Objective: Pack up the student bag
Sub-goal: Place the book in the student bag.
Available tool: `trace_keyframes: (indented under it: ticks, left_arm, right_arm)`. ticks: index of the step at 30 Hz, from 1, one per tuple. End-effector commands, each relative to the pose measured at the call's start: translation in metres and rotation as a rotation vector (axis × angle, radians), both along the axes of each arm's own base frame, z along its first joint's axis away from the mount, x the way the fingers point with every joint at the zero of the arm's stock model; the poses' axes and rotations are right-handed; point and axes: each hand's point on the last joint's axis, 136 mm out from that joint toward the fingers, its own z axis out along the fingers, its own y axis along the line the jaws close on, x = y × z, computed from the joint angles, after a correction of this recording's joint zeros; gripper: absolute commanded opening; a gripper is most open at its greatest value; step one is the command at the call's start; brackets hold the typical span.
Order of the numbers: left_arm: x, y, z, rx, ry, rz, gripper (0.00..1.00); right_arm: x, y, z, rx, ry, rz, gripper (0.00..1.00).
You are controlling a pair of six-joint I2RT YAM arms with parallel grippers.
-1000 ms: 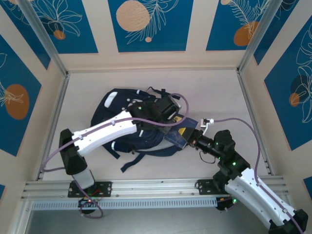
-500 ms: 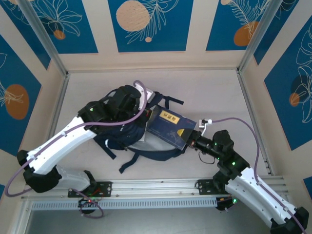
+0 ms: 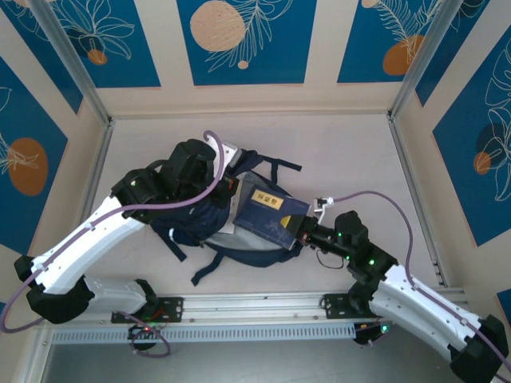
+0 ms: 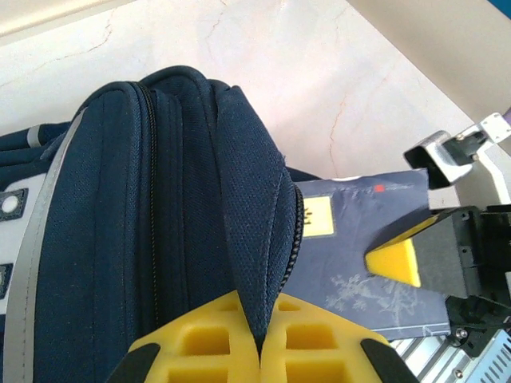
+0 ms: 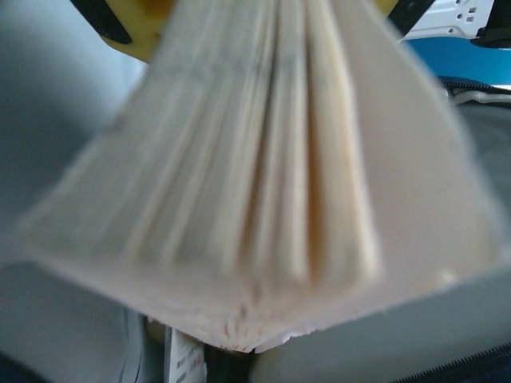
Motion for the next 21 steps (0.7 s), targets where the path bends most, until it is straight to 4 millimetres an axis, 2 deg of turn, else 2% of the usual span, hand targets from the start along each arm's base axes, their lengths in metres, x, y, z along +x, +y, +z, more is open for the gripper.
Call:
trace_keyframes:
  ticks: [1, 7, 13, 17, 21]
  left_arm:
    - [0.003, -0.007, 0.042, -0.145, -0.084, -0.008, 0.00]
    - [0.002, -0.005, 0.050, -0.157, -0.092, -0.008, 0.00]
    - [0.000, 0.001, 0.060, -0.164, -0.107, -0.002, 0.00]
    - [-0.001, 0.007, 0.065, -0.170, -0.114, 0.006, 0.00]
    - [-0.004, 0.005, 0.071, -0.194, -0.115, -0.015, 0.00]
  right_arm:
    - [0.009, 0.017, 0.030, 0.107, -0.062, -0.001, 0.00]
    - [0.026, 0.052, 0.043, 0.122, -0.062, 0.027, 0.00]
    - [0.040, 0.075, 0.046, 0.143, -0.041, 0.046, 0.00]
    - [0.043, 0.077, 0.044, 0.129, -0.043, 0.029, 0.00]
    - [0.052, 0.078, 0.027, 0.090, 0.002, -0.014, 0.00]
